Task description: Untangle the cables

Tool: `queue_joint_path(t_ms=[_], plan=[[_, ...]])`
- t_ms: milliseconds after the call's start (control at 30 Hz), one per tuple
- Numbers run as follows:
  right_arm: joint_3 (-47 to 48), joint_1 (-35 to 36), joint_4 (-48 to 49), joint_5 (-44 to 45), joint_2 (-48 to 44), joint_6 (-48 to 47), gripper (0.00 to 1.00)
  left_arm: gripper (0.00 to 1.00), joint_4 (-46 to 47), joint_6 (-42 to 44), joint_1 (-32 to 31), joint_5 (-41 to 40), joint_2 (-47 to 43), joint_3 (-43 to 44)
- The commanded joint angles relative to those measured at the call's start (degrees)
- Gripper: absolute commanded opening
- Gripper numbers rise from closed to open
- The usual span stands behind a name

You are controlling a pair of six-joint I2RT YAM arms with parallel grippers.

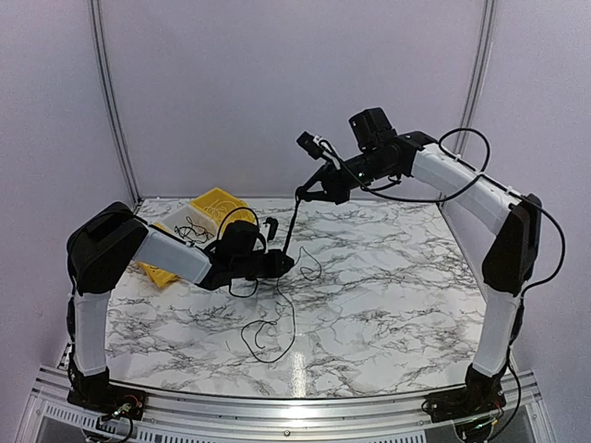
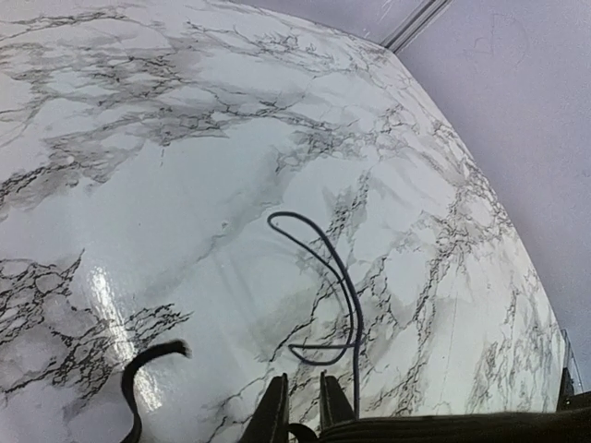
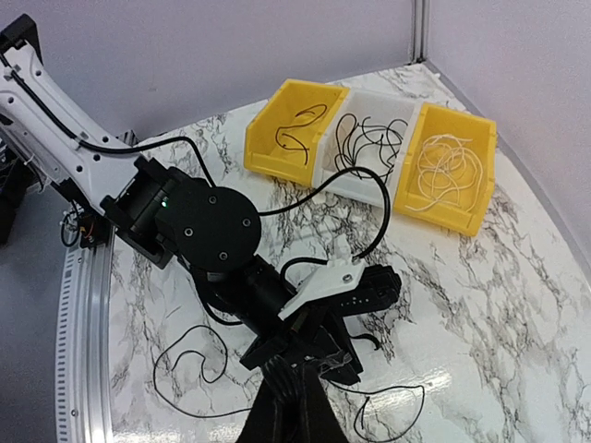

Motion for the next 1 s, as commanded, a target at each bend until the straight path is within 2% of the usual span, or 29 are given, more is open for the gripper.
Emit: queue_joint_path(t_ms=[0,233,300,367,500,733,867,967], plan=[[6.29,-0.93,5.76,-7.69,-8.15,0.4,0.0,0.12,-2.58,-0.71,0.19,-0.35,1.41,-2.87],[13.03,-6.08,12.26,-16.59,-9.85,9.81,0.0,0.13,-1.96,-0.75,-0.22,-0.55,1.68,-4.43],[14.81,-6.95,13.75,-17.85,-9.51,11.66,0.0,0.18,-1.86,-0.61,-0.47,-0.54,1.95,-4.63],[16.05,-7.19,14.05,-17.44,-9.44,12.0,0.0,0.21,-1.87,-0.57,-0.73,-0.68,2.25,-4.75],[16.03,-7.31,14.52,-17.07,-9.97,12.34,0.0,0.17,-1.75,-0.57,-0.99,-1.45,1.93,-5.46],[19.56,-9.07,13.1,-12.96,-11.64,10.42,0.0,0.16,-1.51,0.17,-1.05,-3.14,-0.66,-7.5],[14.12,-9.44,12.51,-10.75,-13.47,8.2,0.0,0.31,-0.77,1.95,-1.07,-4.25,-6.96,-9.53],[8.91,-9.44,11.86,-10.08,-14.83,6.44,0.0,0.39,-0.66,3.77,-1.18,-4.99,-13.5,-11.02]])
